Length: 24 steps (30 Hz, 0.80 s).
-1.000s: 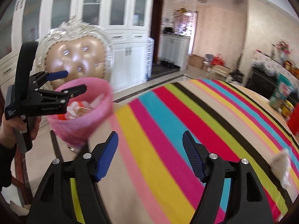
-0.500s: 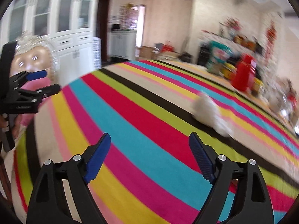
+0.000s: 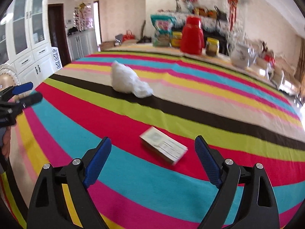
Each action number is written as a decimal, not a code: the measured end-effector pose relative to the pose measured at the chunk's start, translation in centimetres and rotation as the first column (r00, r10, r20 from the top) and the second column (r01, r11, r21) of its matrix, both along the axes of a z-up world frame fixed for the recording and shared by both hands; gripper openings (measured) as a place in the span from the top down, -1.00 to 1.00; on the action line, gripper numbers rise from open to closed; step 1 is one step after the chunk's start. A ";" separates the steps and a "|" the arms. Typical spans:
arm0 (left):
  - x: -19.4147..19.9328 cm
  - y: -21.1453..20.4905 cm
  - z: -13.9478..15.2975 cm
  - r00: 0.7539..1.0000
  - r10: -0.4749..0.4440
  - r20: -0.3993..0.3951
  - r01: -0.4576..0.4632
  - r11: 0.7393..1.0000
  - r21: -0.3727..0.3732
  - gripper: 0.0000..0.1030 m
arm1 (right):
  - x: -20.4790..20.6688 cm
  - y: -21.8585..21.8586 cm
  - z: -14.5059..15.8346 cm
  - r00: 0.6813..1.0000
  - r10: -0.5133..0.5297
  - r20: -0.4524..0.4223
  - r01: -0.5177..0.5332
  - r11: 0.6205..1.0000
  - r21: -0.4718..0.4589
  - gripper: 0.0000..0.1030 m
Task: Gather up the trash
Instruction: 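Move both open tools back over the table, then lower the right tool onto the white paper card and grasp it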
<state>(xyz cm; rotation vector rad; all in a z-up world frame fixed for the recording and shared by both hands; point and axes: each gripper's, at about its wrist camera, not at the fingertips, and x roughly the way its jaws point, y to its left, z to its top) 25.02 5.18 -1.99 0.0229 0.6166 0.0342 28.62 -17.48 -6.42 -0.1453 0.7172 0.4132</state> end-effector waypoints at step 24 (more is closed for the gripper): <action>2.2 2.6 -1.3 0.993 0.095 0.077 -0.080 0.981 -0.175 -0.90 | 4.8 -0.1 -2.7 0.992 0.070 -0.109 -0.074 0.996 -0.041 -0.61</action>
